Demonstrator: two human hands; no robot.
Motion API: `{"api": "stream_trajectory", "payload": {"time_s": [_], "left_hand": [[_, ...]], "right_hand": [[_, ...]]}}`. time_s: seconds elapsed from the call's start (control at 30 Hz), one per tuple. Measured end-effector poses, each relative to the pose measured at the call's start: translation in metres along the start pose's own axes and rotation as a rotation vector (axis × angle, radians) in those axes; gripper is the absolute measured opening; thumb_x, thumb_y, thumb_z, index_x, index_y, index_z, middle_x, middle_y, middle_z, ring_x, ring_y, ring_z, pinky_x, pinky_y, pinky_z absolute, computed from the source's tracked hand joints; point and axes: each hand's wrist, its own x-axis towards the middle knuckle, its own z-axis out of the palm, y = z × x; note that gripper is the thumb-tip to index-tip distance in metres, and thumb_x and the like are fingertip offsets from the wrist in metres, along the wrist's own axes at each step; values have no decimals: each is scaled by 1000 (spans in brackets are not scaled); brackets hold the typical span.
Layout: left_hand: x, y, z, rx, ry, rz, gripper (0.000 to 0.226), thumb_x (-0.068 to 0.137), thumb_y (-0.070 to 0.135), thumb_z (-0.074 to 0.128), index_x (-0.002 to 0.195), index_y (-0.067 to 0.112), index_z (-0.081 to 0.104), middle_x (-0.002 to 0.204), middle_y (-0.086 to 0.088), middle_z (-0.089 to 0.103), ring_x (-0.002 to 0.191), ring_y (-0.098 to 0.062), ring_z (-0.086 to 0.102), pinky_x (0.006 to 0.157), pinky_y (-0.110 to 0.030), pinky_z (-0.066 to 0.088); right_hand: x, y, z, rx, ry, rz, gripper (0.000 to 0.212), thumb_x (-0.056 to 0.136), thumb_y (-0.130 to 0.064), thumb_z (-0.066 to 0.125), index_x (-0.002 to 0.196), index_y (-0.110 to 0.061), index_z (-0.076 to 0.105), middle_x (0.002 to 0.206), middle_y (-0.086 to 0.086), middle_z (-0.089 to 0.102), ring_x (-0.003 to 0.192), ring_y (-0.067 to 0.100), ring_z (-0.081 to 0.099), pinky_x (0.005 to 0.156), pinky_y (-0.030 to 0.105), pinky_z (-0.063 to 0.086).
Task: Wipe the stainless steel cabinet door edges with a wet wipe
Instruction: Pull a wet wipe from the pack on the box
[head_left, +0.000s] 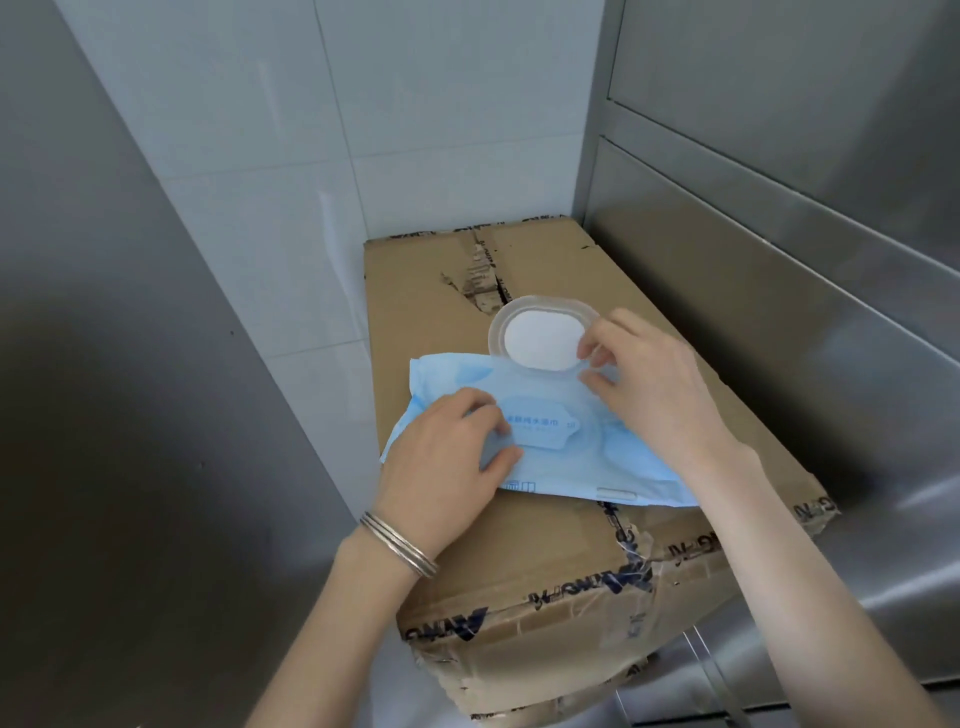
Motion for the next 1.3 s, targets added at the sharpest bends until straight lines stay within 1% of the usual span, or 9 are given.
{"api": "stream_trajectory", "payload": {"time_s": [0.1, 0.27, 0.47, 0.6, 0.7, 0.8, 0.9, 1.07, 1.3], "left_hand": [[12, 2, 0, 33, -1, 8, 31, 83, 48, 65, 90, 21, 52, 99, 8, 45, 92, -10, 45, 68, -20, 27], [18, 3, 7, 46, 2, 23, 42, 78, 57, 63, 86, 21, 43, 92, 9, 41, 88, -11, 37, 72, -24, 27], [17, 2, 11, -48, 4, -22, 72, 76, 63, 57, 133, 23, 40, 109, 14, 40, 102, -10, 44, 86, -29, 38], [14, -1, 9, -273, 158, -121, 49, 91, 34, 58, 135, 23, 41, 113, 13, 48, 91, -10, 55, 77, -26, 45], [13, -4, 10, -150, 152, -60, 30, 93, 17, 56, 122, 25, 56, 119, 5, 47, 72, -10, 49, 62, -25, 39], [13, -3, 10, -121, 135, -42, 17, 92, 13, 56, 104, 20, 67, 115, -1, 49, 75, -14, 46, 61, -34, 47], [12, -4, 10, -141, 135, -28, 15, 90, 27, 61, 103, 21, 67, 111, 1, 50, 82, -13, 47, 67, -32, 46], [14, -6, 14, -57, 59, -46, 48, 74, 62, 53, 109, 30, 60, 102, 15, 37, 87, -6, 37, 66, -20, 24], [15, -7, 14, -70, 34, -85, 45, 68, 68, 57, 102, 39, 48, 101, 22, 37, 86, -1, 31, 63, -12, 27]], "right_hand": [[-10, 9, -3, 125, -130, 6, 14, 78, -15, 74, 76, -17, 61, 104, -7, 62, 90, 16, 60, 76, 31, 47], [-17, 7, -7, 191, -279, 4, 12, 77, -30, 74, 69, -29, 65, 106, -20, 53, 104, 2, 44, 87, 26, 37], [-10, -12, -4, 265, -242, -203, 23, 85, -17, 66, 108, -22, 71, 99, -7, 61, 95, 13, 41, 85, 16, 34], [-7, -18, 1, 299, -284, -180, 23, 88, -11, 63, 108, -21, 71, 102, -10, 64, 101, 12, 43, 90, 11, 30], [-5, -14, 5, 148, -302, -97, 14, 87, -18, 65, 97, -22, 74, 101, -10, 61, 103, 15, 47, 84, 19, 33], [-3, -15, 8, 52, -365, -49, 13, 85, -30, 66, 95, -26, 74, 95, -14, 49, 99, 12, 45, 74, 19, 28], [-3, -18, 8, 26, -355, -29, 15, 82, -37, 68, 93, -28, 74, 91, -15, 44, 96, 10, 42, 70, 19, 26], [-5, -27, 13, -60, -337, -63, 12, 89, -32, 60, 92, -28, 71, 93, -13, 45, 100, 12, 38, 75, 21, 26], [-9, -25, 8, -57, -206, -153, 13, 93, -25, 53, 96, -15, 61, 106, -1, 49, 97, 19, 44, 77, 27, 34]]}}
